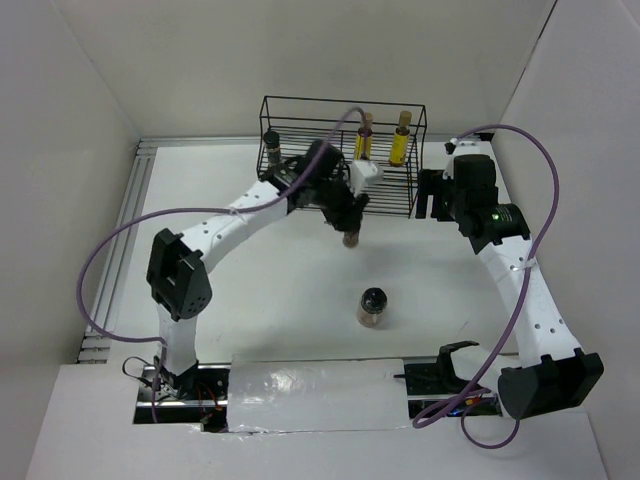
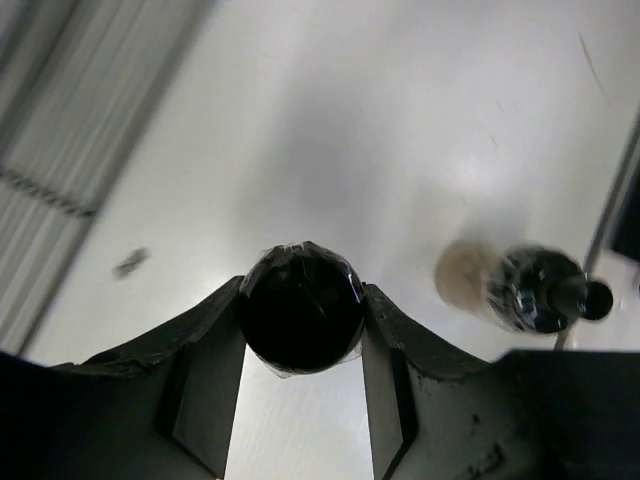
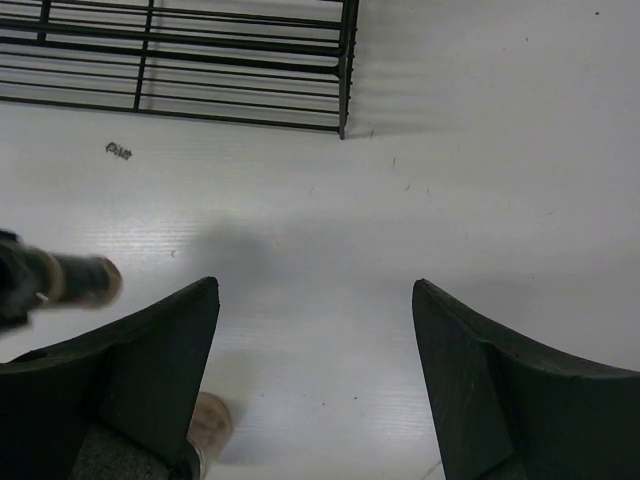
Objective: Organize the condiment bottles
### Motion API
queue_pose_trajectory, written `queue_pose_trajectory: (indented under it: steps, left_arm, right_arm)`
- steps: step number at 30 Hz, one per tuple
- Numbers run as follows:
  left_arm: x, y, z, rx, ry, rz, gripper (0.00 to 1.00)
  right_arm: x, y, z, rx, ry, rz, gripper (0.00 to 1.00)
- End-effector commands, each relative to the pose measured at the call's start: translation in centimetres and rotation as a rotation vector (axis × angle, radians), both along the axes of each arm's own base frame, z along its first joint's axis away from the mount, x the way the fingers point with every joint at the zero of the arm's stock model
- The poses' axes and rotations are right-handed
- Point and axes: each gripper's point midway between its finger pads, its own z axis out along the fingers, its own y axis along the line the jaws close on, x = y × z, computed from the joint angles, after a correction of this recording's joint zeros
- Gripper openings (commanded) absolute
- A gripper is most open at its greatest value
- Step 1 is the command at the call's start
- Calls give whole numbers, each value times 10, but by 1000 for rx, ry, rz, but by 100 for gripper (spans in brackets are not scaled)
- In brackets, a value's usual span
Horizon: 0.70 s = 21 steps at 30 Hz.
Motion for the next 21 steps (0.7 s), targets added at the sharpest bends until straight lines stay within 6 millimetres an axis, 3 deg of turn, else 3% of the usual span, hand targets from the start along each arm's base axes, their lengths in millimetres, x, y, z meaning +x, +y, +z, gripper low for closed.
queue_pose_trajectory:
  steps: [1, 2, 5, 6, 12, 16, 21]
  left_arm:
    - [34, 47, 79, -62, 12, 331, 0]
    - [36, 55, 95, -73, 22, 374, 0]
    - [58, 83, 117, -74, -25, 493, 0]
    - [75, 98, 125, -78, -81, 551, 0]
    - [129, 143, 158, -147, -233, 706, 0]
    - [153, 156, 163, -160, -268, 758, 0]
    - [184, 170, 155, -165, -290, 818, 0]
  right_arm:
    - [6, -4, 15, 37, -68, -53, 84]
    - [7, -7, 17, 37, -77, -73, 84]
    - [12, -11, 19, 44, -87, -108, 84]
    - [13, -11, 20, 44, -90, -114, 84]
    - [16, -7, 18, 61, -83, -106, 84]
    - [16, -5, 18, 68, -77, -96, 84]
    - [12, -7, 19, 61, -73, -101, 84]
